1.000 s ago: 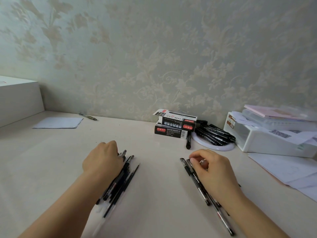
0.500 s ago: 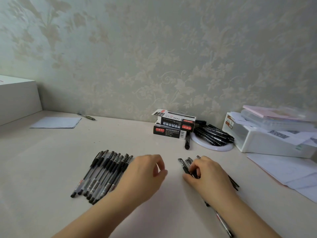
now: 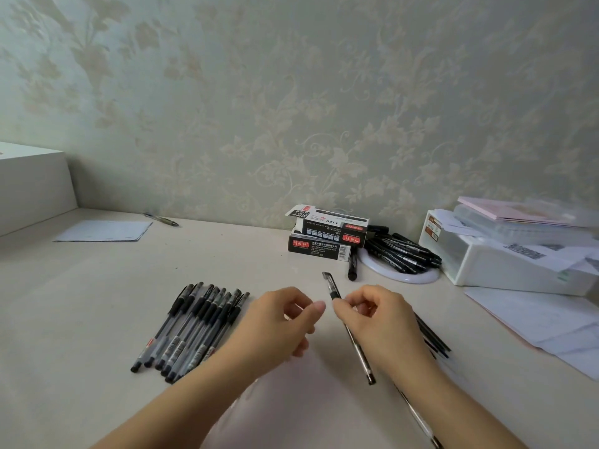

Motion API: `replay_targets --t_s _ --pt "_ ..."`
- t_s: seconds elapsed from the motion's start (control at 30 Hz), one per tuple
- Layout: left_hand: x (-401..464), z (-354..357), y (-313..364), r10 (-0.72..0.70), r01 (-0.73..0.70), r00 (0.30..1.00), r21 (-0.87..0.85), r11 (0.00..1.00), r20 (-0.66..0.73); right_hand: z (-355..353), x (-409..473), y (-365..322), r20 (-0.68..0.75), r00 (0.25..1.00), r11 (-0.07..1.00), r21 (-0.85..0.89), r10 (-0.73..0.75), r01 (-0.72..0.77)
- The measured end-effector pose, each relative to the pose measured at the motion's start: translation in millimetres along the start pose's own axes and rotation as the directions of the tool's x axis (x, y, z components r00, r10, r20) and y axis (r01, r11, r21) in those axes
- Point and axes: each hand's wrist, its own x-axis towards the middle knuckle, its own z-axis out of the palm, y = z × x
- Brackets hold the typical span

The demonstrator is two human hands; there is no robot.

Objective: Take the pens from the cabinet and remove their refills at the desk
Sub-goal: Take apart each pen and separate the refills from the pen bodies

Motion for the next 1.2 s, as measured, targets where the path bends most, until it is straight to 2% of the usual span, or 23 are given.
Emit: replay_targets --t_s 0.1,0.2,0.27,0.37,0.47,0.57,0.77,0.9,1.03,1.2 --pt "-2.8 3.4 6.0 -0.044 0.089 0.986 -0.288 0.954 0.161 0.4 -4.1 -12.8 0.189 0.980 0.948 0.298 0.059 -0.114" --pt "-5.8 3.9 9.1 0.012 0.105 0.962 -0.408 0.907 0.273 -0.5 -7.5 -18.5 0.291 0.956 0.887 0.431 0.036 -0.164" --pt "-5.4 3.7 8.6 0.052 0.029 0.967 -0.310 0.950 0.251 -1.6 -8.7 -19.1 0.332 0.943 0.873 0.459 0.004 -0.165" --pt "-3.2 2.3 6.6 0.146 -0.137 0.975 -0.069 0.988 0.166 -1.0 -6.7 -17.2 0.335 0.942 0.857 0.486 0.002 -0.175" --pt "-1.9 -2.6 6.0 0.271 -0.290 0.956 0.204 0.935 0.113 -2.5 -2.9 -12.1 0.277 0.959 0.854 0.481 0.064 -0.196" --pt "-2.1 -6.0 5.4 0.328 -0.344 0.938 0.403 0.848 0.111 -5.3 -2.1 -9.2 0.276 0.960 0.860 0.478 0.048 -0.181" --pt "-2.6 -3.8 4.1 0.318 -0.348 0.937 0.428 0.834 0.142 -3.7 -3.6 -9.4 0.341 0.940 0.858 0.486 -0.010 -0.167" --pt "-1.7 -6.5 4.6 0.298 -0.344 0.939 0.514 0.786 0.172 -4.3 -5.0 -9.4 0.346 0.936 0.862 0.491 -0.061 -0.126" --pt "-3.3 -9.5 6.4 0.290 -0.298 0.949 0.662 0.688 0.126 -5.1 -4.4 -10.0 0.353 0.932 0.843 0.524 -0.087 -0.120" --pt "-3.0 -7.4 6.9 0.293 -0.246 0.954 0.727 0.641 0.064 -7.5 -4.6 -9.9 0.320 0.942 0.834 0.543 -0.095 -0.100"
